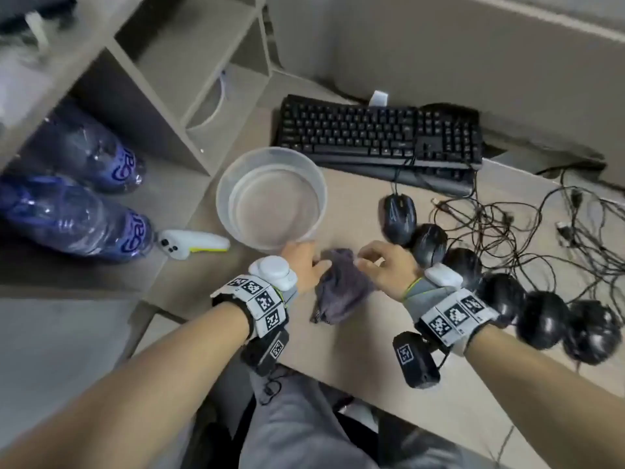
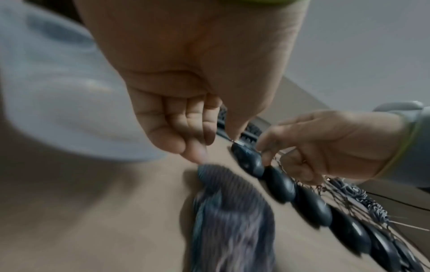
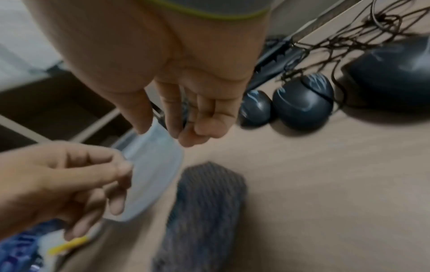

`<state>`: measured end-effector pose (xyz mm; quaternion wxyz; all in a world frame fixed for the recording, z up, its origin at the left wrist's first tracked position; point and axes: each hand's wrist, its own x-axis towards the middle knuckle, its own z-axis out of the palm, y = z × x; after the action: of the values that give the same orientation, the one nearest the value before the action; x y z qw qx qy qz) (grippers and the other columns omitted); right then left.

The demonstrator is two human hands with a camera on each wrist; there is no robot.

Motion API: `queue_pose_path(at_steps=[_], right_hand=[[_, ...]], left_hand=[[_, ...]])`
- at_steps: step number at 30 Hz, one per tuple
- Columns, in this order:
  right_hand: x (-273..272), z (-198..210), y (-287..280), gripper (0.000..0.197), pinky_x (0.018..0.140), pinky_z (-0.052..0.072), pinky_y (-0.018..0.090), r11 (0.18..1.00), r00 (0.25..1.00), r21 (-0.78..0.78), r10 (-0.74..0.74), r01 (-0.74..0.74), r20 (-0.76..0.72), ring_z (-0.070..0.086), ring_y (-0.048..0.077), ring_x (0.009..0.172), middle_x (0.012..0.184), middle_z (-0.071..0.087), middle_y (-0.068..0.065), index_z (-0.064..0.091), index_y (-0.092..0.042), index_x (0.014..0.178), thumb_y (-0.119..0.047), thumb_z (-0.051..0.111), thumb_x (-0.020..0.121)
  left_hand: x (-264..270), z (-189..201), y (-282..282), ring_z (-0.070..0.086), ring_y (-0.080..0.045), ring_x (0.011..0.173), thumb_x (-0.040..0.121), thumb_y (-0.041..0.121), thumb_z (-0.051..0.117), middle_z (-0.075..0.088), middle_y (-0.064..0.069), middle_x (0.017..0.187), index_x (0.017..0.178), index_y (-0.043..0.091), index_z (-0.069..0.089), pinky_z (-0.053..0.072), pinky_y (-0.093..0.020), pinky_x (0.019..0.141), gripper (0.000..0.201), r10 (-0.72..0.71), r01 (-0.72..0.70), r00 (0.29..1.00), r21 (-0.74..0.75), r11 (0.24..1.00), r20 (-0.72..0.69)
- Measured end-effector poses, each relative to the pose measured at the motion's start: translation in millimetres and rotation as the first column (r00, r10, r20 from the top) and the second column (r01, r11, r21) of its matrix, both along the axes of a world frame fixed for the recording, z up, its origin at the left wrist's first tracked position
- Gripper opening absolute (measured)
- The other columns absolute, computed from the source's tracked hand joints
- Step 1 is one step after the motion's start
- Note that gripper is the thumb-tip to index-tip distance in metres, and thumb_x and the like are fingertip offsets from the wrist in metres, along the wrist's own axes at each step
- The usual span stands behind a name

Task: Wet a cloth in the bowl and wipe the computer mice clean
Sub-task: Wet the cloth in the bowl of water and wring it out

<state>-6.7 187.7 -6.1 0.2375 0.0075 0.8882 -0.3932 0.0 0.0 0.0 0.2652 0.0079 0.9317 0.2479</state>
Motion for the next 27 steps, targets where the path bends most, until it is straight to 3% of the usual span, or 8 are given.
queue_pose_path(at_steps=[2, 4, 8, 13, 16, 19, 24, 27], right_hand=[[2, -25, -7, 0.017, 0.077, 0.051, 0.036, 0.997, 1.000, 0.076, 0.017, -0.018, 0.013, 0.062, 0.022, 0.079, 0.087, 0.067, 0.007, 0.065, -0.011, 0.092, -0.024, 0.066, 0.081], [3, -33, -10, 0.022, 0.084, 0.049, 0.038, 0.993, 0.999, 0.115, -0.010, 0.005, 0.037, 0.062, 0.029, 0.089, 0.095, 0.068, 0.012, 0.065, -0.010, 0.097, -0.022, 0.067, 0.079], [6, -52, -15, 0.032, 0.084, 0.048, 0.037, 0.977, 0.998, 0.208, -0.059, 0.054, 0.019, 0.060, 0.029, 0.093, 0.101, 0.064, 0.013, 0.062, -0.013, 0.103, -0.022, 0.071, 0.074], [5, -48, -16, 0.027, 0.082, 0.049, 0.032, 0.987, 0.993, 0.155, -0.062, 0.047, 0.098, 0.062, 0.028, 0.091, 0.094, 0.069, 0.010, 0.064, -0.013, 0.102, -0.016, 0.068, 0.076], [-4, -23, -17, 0.012, 0.075, 0.048, 0.029, 0.993, 0.999, 0.114, -0.022, 0.018, 0.037, 0.062, 0.025, 0.084, 0.083, 0.069, 0.008, 0.069, -0.015, 0.088, -0.018, 0.067, 0.077], [-19, 15, -21, 0.005, 0.063, 0.040, 0.023, 0.999, 1.000, 0.035, -0.001, 0.002, -0.020, 0.056, 0.018, 0.071, 0.064, 0.059, -0.002, 0.069, -0.015, 0.080, -0.018, 0.067, 0.078], [-52, 74, -43, 0.013, 0.061, 0.039, 0.026, 0.988, 0.991, -0.140, 0.041, -0.059, -0.125, 0.051, 0.012, 0.059, 0.059, 0.057, -0.005, 0.063, -0.021, 0.067, -0.015, 0.064, 0.079], [-78, 106, -64, 0.018, 0.053, 0.039, 0.027, 0.971, 0.981, -0.237, -0.005, -0.042, -0.194, 0.047, 0.006, 0.046, 0.047, 0.052, -0.009, 0.058, -0.020, 0.061, -0.019, 0.064, 0.078]], left_hand=[[8, -21, -1, 0.052, -0.024, 0.077, 0.094, 0.030, 0.059, 0.057, -0.002, 0.079, 0.078, 0.016, 0.047, 0.035, -0.030, 0.067, 0.024, 0.028, -0.029, 0.999, 0.013, 0.999, 0.020], [15, -34, 2, 0.052, -0.022, 0.077, 0.092, 0.028, 0.062, 0.059, -0.001, 0.081, 0.086, 0.016, 0.050, 0.035, -0.028, 0.067, 0.018, 0.057, -0.060, 0.996, 0.043, 0.997, 0.064], [24, -59, 4, 0.064, -0.022, 0.085, 0.084, 0.036, 0.070, 0.070, 0.000, 0.090, 0.095, 0.021, 0.056, 0.042, -0.029, 0.069, 0.024, 0.134, -0.150, 0.979, 0.099, 0.984, 0.150], [25, -53, 11, 0.060, -0.019, 0.079, 0.087, 0.030, 0.067, 0.066, 0.002, 0.085, 0.092, 0.021, 0.061, 0.042, -0.027, 0.069, 0.011, 0.159, -0.185, 0.967, 0.118, 0.976, 0.201], [23, -33, 7, 0.046, -0.015, 0.060, 0.086, 0.023, 0.066, 0.048, 0.009, 0.061, 0.076, 0.020, 0.052, 0.031, -0.024, 0.054, 0.018, 0.188, -0.205, 0.976, 0.174, 0.963, 0.108], [17, -3, -3, 0.033, -0.017, 0.054, 0.087, 0.020, 0.062, 0.037, 0.005, 0.055, 0.069, 0.018, 0.043, 0.021, -0.021, 0.044, 0.027, 0.219, -0.218, 0.976, 0.200, 0.955, 0.019], [1, 46, -25, 0.061, -0.032, 0.060, 0.089, 0.024, 0.057, 0.048, 0.001, 0.059, 0.071, 0.023, 0.037, 0.045, -0.039, 0.057, 0.026, 0.319, -0.292, 0.946, 0.280, 0.915, -0.058], [-24, 82, -47, 0.063, -0.037, 0.062, 0.087, 0.012, 0.056, 0.050, -0.005, 0.067, 0.074, 0.026, 0.036, 0.047, -0.040, 0.054, 0.027, 0.460, -0.386, 0.876, 0.361, 0.849, -0.145]])
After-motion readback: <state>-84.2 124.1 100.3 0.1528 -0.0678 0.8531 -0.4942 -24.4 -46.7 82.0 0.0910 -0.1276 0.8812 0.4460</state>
